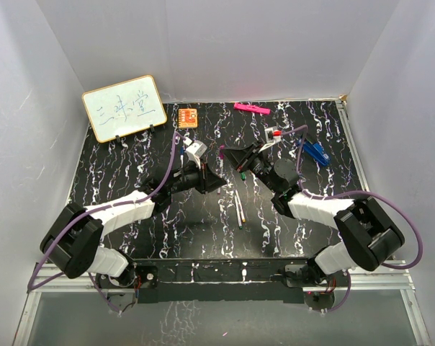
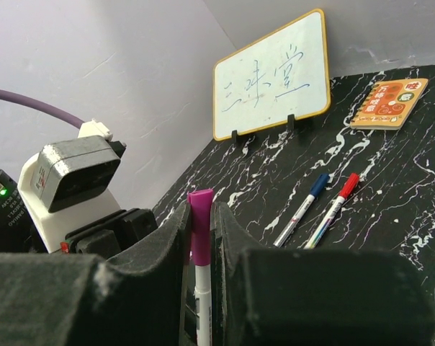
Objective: Insert the pens into the pen caps
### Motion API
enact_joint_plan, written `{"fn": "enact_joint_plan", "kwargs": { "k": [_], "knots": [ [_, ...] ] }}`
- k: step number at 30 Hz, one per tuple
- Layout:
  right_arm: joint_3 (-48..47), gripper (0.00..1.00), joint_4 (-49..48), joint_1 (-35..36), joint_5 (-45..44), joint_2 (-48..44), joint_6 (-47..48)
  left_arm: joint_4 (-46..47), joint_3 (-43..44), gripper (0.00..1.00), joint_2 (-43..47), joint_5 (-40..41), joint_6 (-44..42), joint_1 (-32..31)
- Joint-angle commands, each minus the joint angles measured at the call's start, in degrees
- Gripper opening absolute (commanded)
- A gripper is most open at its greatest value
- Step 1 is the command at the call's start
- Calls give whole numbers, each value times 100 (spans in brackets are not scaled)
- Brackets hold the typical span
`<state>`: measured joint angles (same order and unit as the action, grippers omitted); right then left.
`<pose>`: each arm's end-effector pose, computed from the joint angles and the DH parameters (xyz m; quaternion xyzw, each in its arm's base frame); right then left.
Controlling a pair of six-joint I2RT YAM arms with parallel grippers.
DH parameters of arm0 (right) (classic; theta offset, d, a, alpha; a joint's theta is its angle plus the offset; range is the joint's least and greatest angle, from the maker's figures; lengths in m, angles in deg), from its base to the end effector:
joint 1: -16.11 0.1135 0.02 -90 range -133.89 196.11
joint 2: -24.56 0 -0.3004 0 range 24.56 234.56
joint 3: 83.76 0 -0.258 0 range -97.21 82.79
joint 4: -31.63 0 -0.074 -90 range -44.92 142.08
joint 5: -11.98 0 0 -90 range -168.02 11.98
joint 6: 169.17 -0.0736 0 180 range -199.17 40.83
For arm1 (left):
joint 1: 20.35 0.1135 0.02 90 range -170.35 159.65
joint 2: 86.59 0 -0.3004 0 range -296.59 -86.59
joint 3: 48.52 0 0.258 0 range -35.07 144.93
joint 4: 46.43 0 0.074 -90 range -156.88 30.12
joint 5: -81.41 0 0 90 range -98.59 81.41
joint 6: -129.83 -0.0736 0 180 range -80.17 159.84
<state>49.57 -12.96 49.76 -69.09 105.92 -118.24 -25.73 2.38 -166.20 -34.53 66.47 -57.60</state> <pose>0.2697 0.1932 0.2889 -0.0292 0.6436 0.4928 0.5849 0.2439 -0.2259 0.2655 0.2146 0.7187 -0.4820 0.4528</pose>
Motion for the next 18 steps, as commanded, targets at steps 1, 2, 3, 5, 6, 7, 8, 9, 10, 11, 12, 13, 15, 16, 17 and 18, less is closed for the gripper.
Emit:
{"fn": "enact_joint_plan", "kwargs": {
  "k": [1,2,3,5,6,7,8,9,10,11,12,13,15,16,17,18],
  "knots": [
    [-27,0,-141,35,239,-35,-29,217,106,0,245,10,-37,-28],
    [-33,0,-143,35,288,8,-28,239,126,0,250,-3,-21,-27],
    [-36,0,-158,41,327,45,-26,295,139,0,257,-8,13,-27],
    [-43,0,-184,45,426,123,-36,449,145,0,277,-21,108,-27],
    [-57,0,-191,45,478,165,-48,527,141,0,289,-17,147,-27],
    [-62,0,-230,45,535,206,-66,598,145,0,308,20,175,-27],
    [-70,0,-278,45,599,239,-90,692,137,0,332,77,209,-27],
    [-71,0,-348,45,660,281,-115,813,106,0,351,143,261,-27],
    [-64,0,-420,50,701,321,-151,942,64,0,361,235,335,-27],
    [-55,0,-516,49,751,365,-185,1125,26,0,367,304,421,-27],
    [-47,0,-629,49,791,415,-226,1312,-14,0,365,368,505,-27],
    [-30,0,-737,53,836,468,-272,1480,-38,0,360,416,596,-27],
    [-42,0,-915,54,936,588,-355,1755,-53,0,326,490,733,-27],
    [-69,0,-964,52,987,650,-400,1859,-43,0,320,516,770,-27],
    [-97,0,-980,61,1041,710,-440,1900,-16,0,322,524,770,-27],
    [-132,0,-983,63,1076,765,-477,1914,17,0,328,532,754,-26]
  ]
}}
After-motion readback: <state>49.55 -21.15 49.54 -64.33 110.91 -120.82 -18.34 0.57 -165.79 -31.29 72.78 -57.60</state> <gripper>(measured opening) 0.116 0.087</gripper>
